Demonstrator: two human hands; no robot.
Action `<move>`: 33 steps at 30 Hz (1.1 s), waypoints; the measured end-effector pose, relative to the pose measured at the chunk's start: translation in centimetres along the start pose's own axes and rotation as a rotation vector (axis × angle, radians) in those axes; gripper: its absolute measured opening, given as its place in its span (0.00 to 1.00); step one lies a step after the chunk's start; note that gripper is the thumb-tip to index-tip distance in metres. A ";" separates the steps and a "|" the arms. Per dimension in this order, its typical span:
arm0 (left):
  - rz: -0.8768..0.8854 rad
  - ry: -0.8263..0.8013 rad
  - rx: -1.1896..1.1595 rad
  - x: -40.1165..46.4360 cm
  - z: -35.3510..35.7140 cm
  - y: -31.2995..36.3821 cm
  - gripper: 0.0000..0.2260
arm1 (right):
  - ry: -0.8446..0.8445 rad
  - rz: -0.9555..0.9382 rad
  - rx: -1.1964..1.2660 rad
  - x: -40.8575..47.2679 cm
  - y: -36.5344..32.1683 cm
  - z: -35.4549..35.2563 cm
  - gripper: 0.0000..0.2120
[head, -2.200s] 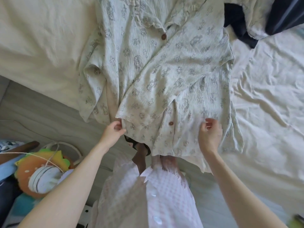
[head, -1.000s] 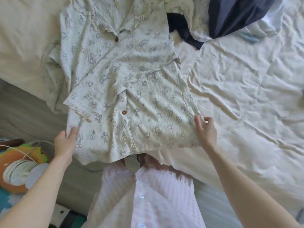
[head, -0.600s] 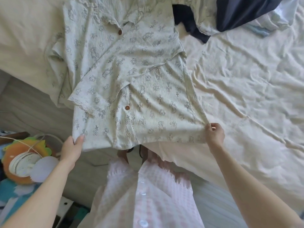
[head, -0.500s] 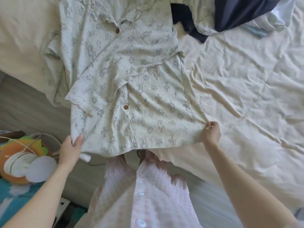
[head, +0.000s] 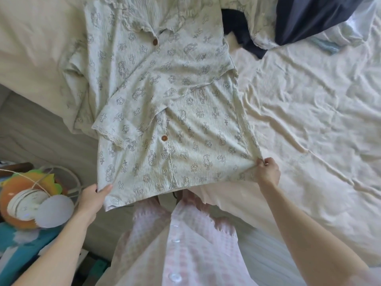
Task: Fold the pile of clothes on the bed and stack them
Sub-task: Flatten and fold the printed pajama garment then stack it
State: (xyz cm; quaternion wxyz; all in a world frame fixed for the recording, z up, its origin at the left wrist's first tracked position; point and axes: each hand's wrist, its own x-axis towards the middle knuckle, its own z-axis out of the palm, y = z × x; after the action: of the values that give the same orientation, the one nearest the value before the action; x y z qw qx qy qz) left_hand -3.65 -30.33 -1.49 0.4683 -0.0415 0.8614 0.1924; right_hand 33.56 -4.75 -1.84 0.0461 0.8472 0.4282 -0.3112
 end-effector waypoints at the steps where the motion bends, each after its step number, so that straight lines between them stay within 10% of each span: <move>1: -0.017 0.004 0.021 0.1 0.1 0.1 0.12 | -0.011 0.024 -0.025 -0.2 -0.2 -0.1 0.07; 7: -0.117 -0.110 0.061 -0.3 1.3 1.6 0.12 | -0.021 0.006 -0.271 -2.4 -3.3 -0.3 0.14; 20: 0.206 0.006 0.030 8.7 -8.1 12.6 0.18 | -0.293 -0.924 -0.390 -14.4 -22.3 11.0 0.25; 33: 0.449 -0.037 -0.009 19.0 -10.8 24.0 0.14 | -0.322 -0.945 -0.638 -16.7 -30.6 20.5 0.27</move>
State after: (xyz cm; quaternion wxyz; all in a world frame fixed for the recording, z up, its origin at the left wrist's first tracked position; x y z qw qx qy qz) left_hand -28.84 -10.13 -4.88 0.4290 0.1525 0.8395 0.2965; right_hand -6.89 -4.16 -3.04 0.2192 0.4512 0.8190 -0.2785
